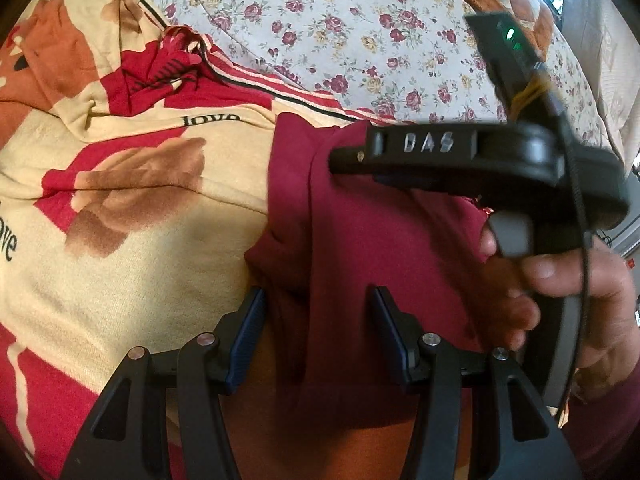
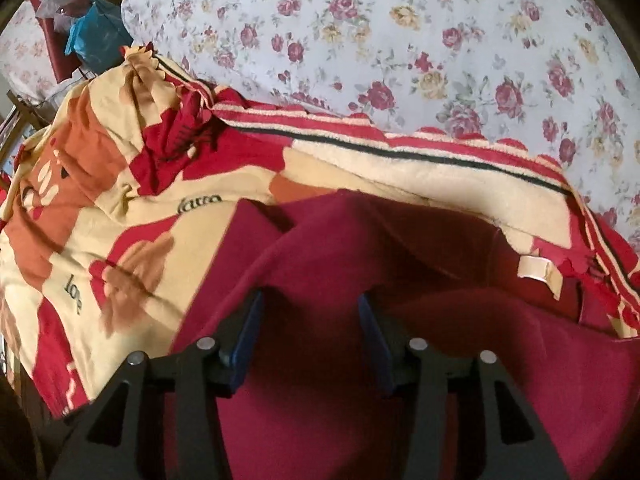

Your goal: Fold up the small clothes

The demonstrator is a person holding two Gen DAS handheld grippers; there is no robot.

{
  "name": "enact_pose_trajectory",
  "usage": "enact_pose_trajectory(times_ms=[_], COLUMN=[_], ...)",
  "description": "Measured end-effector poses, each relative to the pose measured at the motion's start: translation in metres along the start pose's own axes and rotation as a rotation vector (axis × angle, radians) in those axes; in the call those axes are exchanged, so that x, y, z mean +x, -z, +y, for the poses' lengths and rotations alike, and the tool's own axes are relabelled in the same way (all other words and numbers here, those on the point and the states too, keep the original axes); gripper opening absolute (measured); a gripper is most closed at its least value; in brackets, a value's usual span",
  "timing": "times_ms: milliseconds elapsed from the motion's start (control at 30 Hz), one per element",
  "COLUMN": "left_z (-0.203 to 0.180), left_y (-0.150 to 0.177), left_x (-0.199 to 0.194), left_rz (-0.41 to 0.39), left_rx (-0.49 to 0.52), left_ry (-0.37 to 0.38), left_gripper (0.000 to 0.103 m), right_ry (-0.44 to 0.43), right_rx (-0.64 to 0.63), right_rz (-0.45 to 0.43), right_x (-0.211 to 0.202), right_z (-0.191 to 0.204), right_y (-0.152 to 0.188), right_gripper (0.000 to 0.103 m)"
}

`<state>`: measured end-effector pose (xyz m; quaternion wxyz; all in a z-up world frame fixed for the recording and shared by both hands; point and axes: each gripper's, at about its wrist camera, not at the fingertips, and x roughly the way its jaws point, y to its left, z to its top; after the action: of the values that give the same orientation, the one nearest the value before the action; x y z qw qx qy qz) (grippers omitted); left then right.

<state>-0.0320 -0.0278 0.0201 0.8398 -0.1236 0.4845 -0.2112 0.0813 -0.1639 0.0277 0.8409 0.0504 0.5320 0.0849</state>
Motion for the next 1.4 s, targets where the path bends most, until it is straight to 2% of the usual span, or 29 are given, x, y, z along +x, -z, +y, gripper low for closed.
enact_pose_trajectory(times_ms=[33, 67, 133, 267, 367, 433, 500, 567, 600, 667, 700, 867, 933, 967, 1067, 1100, 1167, 1267, 1300, 1367, 1400], left_z=[0.0, 0.0, 0.001, 0.001, 0.002, 0.003, 0.005, 0.008, 0.01, 0.011, 0.01, 0.001, -0.002, -0.004, -0.008, -0.01, -0.016, -0.015, -0.014, -0.013, -0.013], left_y=[-0.001, -0.001, -0.001, 0.0, 0.0, 0.0, -0.002, -0.003, -0.003, -0.004, -0.004, -0.007, -0.008, -0.008, -0.007, -0.006, -0.005, -0.005, -0.005, -0.005, -0.005], left_x=[0.0, 0.0, 0.0, 0.0, 0.0, 0.0, 0.0, -0.001, -0.002, -0.002, -0.002, 0.003, 0.006, 0.008, 0.006, 0.003, -0.003, -0.006, -0.007, -0.007, -0.008], left_rz=[0.0, 0.001, 0.001, 0.002, 0.001, 0.002, 0.004, 0.004, 0.003, -0.002, -0.006, -0.022, -0.019, -0.012, -0.023, -0.04, -0.068, -0.075, -0.073, -0.071, -0.072], left_rx=[-0.001, -0.001, -0.002, -0.008, -0.013, -0.019, -0.033, -0.061, -0.076, -0.092, -0.091, -0.056, -0.042, -0.036, -0.021, -0.008, 0.028, 0.026, 0.021, 0.019, 0.022], left_ry=[0.0, -0.001, 0.0, 0.005, 0.011, 0.018, 0.033, 0.064, 0.081, 0.097, 0.097, 0.08, 0.107, 0.124, 0.156, 0.155, 0.142, 0.15, 0.152, 0.154, 0.152], left_gripper=[0.034, 0.034, 0.034, 0.034, 0.034, 0.034, 0.035, 0.04, 0.041, 0.042, 0.042, 0.042, 0.041, 0.029, 0.006, 0.005, 0.001, 0.0, 0.0, 0.0, 0.0], right_ry=[-0.009, -0.017, -0.031, -0.027, 0.032, 0.062, 0.092, 0.097, 0.092, 0.041, 0.008, -0.074, -0.095, -0.102, -0.116, -0.115, -0.107, -0.109, -0.11, -0.109, -0.107], right_rx=[0.0, -0.01, -0.041, -0.082, -0.119, -0.143, -0.172, -0.16, -0.156, -0.141, -0.128, -0.083, -0.067, -0.058, -0.042, -0.043, -0.041, -0.012, -0.006, -0.003, -0.008], right_rz=[-0.002, -0.003, 0.009, 0.05, 0.059, 0.057, 0.047, 0.025, 0.017, 0.004, 0.001, -0.029, -0.027, -0.024, -0.016, -0.012, 0.007, 0.022, 0.021, 0.028, 0.04], right_x=[-0.003, -0.005, -0.004, 0.01, 0.025, 0.03, 0.033, 0.029, 0.025, 0.014, 0.007, -0.022, -0.025, -0.026, -0.024, -0.025, -0.022, -0.02, -0.02, -0.016, -0.013], right_z=[0.002, 0.007, 0.018, 0.036, 0.045, 0.049, 0.051, 0.046, 0.042, 0.032, 0.027, 0.006, 0.0, -0.002, -0.005, -0.005, -0.002, 0.0, 0.001, 0.006, 0.009], right_y=[-0.001, -0.001, -0.003, -0.006, -0.007, -0.006, -0.005, -0.004, -0.003, -0.003, -0.003, 0.0, 0.001, 0.002, 0.003, 0.003, 0.0, -0.008, -0.01, -0.016, -0.018], right_gripper=[0.056, 0.065, 0.074, 0.077, 0.086, 0.087, 0.084, 0.063, 0.057, 0.026, 0.021, 0.018, 0.018, 0.018, 0.018, 0.018, 0.024, 0.056, 0.06, 0.076, 0.077])
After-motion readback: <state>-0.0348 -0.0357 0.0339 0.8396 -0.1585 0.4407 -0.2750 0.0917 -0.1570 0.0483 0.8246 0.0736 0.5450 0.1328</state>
